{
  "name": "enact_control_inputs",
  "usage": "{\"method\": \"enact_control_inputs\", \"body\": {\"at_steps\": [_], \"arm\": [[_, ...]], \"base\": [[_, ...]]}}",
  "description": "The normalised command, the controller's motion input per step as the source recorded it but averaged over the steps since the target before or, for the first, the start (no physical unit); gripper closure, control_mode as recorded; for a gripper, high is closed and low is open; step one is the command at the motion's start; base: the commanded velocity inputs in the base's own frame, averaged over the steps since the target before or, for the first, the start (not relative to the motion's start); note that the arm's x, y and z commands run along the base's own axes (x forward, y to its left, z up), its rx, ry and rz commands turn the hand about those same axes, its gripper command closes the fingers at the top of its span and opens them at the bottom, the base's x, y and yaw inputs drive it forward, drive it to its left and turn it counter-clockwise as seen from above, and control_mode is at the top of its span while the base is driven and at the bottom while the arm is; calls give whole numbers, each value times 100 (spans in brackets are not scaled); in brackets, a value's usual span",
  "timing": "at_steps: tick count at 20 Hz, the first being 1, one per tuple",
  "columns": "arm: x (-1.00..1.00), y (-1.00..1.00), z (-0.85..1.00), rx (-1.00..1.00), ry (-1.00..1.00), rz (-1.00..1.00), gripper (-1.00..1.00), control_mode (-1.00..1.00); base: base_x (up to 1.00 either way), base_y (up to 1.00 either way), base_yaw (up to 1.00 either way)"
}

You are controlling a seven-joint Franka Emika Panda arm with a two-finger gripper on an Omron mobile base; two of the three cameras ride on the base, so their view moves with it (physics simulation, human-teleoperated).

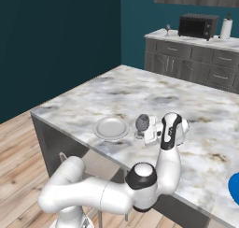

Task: Retrieve the wine glasses from the counter and place one next to each plate.

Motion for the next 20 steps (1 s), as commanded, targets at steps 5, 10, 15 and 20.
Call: {"method": "enact_control_inputs", "body": {"at_steps": [5, 10, 15, 20], "arm": [[0, 0, -7, -7, 0, -5, 100, -100], [1, 0, -29, -1, 5, 0, -100, -100], [3, -7, -9, 0, 3, 0, -100, -100], [0, -25, 0, 0, 1, 0, -100, -100]], "base": [[0, 0, 0], [0, 0, 0], [0, 0, 0], [0, 0, 0]]}}
